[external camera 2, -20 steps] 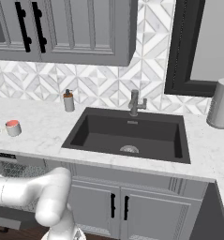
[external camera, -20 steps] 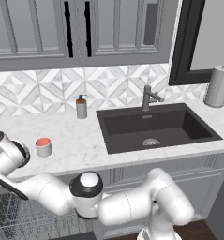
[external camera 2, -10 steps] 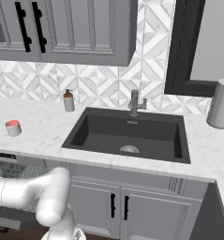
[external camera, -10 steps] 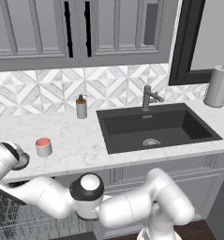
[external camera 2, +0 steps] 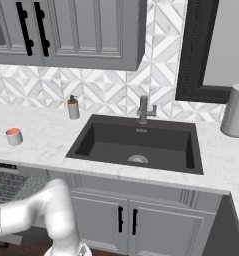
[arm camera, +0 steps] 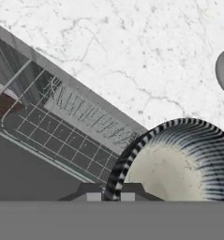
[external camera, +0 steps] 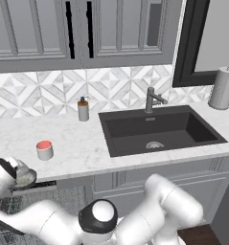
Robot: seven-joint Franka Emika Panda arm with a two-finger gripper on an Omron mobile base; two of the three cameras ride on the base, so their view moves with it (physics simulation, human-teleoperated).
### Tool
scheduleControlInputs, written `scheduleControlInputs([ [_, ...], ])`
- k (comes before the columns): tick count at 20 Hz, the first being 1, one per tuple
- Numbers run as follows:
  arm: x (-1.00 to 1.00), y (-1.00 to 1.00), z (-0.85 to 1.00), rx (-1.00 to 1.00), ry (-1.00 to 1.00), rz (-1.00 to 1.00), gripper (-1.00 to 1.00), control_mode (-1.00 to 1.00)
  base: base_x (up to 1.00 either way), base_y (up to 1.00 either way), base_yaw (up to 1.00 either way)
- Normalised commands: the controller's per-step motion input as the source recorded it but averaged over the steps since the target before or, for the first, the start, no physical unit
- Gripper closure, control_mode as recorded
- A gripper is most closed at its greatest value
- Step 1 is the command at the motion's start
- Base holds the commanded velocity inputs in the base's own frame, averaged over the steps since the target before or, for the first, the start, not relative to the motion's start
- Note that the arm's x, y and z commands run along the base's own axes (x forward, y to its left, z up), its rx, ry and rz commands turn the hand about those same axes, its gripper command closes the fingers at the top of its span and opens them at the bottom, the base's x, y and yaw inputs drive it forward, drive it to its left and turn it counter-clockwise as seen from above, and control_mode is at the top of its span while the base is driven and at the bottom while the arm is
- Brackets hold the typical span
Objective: Pick up the cup and bowl from the counter, place them in the dishwasher, and close the dishwasher door.
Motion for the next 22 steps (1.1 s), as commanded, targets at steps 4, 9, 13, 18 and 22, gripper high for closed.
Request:
scheduleControlInputs([
  [4, -1.0, -1.0, -0.52, 0.11, 0.04, 0.0, 1.0, -1.0, 0.0, 0.0, 0.0],
  [9, -0.96, -0.88, -0.14, 0.07, 0.22, 0.02, 1.0, -1.0, 0.0, 0.0, 0.0],
  [13, -0.62, -0.37, -0.11, 0.0, 0.27, 0.35, 1.0, -1.0, 0.0, 0.0, 0.0],
  [18, -0.71, -0.2, -0.26, -0.05, 0.01, 0.61, 1.0, -1.0, 0.0, 0.0, 0.0],
  [22, -0.34, -0.22, -0.43, -0.01, -0.08, 0.68, 1.0, -1.0, 0.0, 0.0, 0.0],
])
